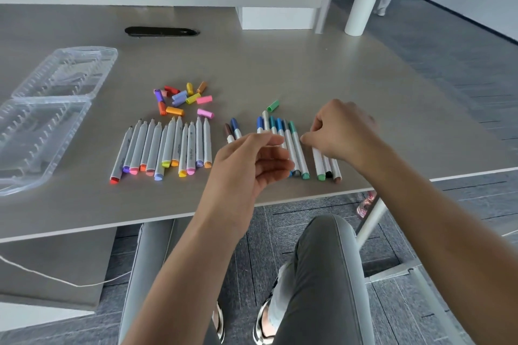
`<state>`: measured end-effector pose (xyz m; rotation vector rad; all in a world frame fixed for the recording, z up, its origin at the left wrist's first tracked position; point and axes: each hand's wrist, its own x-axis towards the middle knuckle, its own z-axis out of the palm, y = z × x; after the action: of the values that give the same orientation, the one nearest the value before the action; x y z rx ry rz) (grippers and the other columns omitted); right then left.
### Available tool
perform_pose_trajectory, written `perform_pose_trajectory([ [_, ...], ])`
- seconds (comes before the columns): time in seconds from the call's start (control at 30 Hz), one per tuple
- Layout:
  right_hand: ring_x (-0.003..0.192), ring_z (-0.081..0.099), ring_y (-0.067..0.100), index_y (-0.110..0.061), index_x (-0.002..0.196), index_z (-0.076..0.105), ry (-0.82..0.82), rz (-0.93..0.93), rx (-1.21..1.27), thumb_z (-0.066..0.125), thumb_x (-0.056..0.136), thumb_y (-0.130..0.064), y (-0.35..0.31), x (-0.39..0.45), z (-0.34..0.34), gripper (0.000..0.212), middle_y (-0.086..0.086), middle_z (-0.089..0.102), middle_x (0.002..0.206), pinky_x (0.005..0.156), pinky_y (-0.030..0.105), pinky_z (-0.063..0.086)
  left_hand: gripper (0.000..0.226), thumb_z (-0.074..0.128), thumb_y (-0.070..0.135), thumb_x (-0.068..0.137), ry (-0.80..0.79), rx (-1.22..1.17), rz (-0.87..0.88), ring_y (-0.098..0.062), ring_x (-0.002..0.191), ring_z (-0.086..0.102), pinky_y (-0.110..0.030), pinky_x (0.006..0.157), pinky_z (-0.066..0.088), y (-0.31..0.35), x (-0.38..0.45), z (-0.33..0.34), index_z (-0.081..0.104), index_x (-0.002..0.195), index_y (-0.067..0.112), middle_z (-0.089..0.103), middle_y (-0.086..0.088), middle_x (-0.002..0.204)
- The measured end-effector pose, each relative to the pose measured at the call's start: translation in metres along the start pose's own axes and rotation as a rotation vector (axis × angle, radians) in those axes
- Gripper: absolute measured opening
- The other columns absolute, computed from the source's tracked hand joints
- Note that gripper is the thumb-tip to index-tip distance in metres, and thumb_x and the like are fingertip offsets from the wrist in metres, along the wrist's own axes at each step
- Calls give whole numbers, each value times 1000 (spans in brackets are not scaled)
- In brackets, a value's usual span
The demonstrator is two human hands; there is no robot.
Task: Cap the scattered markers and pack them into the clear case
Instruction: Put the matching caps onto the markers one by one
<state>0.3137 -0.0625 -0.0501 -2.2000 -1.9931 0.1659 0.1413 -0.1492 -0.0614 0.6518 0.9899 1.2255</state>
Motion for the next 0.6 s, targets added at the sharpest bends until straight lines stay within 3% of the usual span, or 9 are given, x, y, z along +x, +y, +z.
perform_pose_trajectory([
  [0.2, 74, 69, 26, -14, 80, 78, 64, 22, -10, 76, 84, -34, 7, 1, -1, 20, 4, 75, 79, 56, 25, 35, 24, 54, 15, 101, 29, -17, 20, -33, 83, 70, -39, 77, 59, -2, -6, -19, 71, 100, -3, 71, -20, 87],
  [0.47, 67, 61, 26, -12, 76, 68, 69, 22, -44, 74, 85, -43, 6, 3, 7, 33, 3, 65, 68, 61, 29, 39, 26, 54, 14, 102, 10, -19, 14, -32, 82, 70, -41, 79, 58, -7, -10, -19, 70, 105, -5, 71, -19, 88],
  [0.6, 61, 56, 28, -12, 68, 58, 71, 0, -50, 71, 85, -43, 0, 3, 9, 38, 3, 55, 61, 59, 30, 39, 21, 57, 13, 100, 21, 88, 69, -29, 78, 69, -41, 78, 57, -9, -8, -16, 71, 100, -3, 71, -18, 86],
])
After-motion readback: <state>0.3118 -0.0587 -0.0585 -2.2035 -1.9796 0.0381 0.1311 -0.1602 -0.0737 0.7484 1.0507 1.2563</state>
